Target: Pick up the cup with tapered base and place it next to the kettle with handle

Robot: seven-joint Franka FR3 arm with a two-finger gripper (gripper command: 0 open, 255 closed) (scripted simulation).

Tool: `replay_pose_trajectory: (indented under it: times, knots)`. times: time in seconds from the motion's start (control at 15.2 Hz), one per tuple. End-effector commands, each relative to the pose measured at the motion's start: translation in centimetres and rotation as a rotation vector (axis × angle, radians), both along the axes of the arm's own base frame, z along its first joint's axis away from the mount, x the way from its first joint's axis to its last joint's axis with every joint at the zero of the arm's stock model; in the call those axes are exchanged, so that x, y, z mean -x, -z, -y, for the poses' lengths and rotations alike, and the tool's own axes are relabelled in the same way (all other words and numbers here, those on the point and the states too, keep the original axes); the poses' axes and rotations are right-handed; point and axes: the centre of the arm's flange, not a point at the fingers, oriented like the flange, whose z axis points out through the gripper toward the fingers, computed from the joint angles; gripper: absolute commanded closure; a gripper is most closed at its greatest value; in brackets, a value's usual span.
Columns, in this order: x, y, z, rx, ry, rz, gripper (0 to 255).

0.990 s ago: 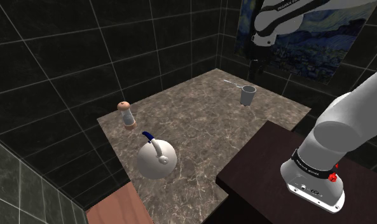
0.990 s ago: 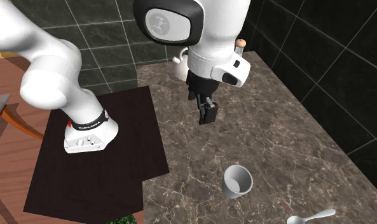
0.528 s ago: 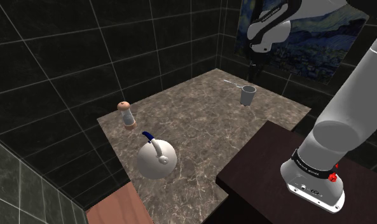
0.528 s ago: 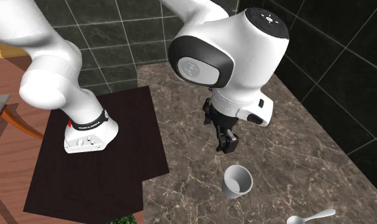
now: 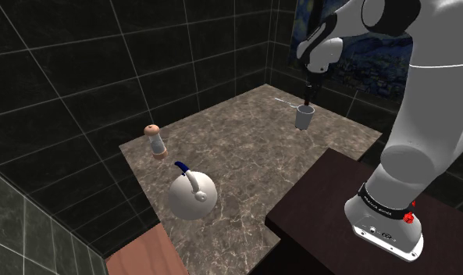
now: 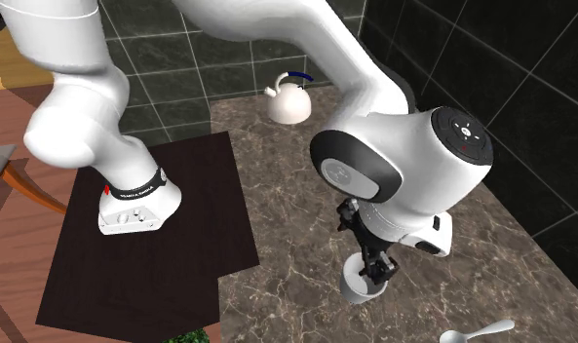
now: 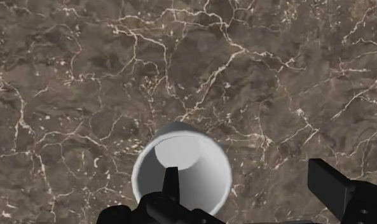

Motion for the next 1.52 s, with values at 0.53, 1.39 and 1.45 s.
replay_pose_trajectory:
  times: [0.53,1.39,1.45]
  knots:
    - [-3.5,7.1,8.0,-0.007,-0.011,-0.005,0]
    - [-3.2,10.6,7.7,-0.007,-0.011,-0.005,0]
    - [-3.2,10.6,7.7,-0.008,-0.011,-0.005,0]
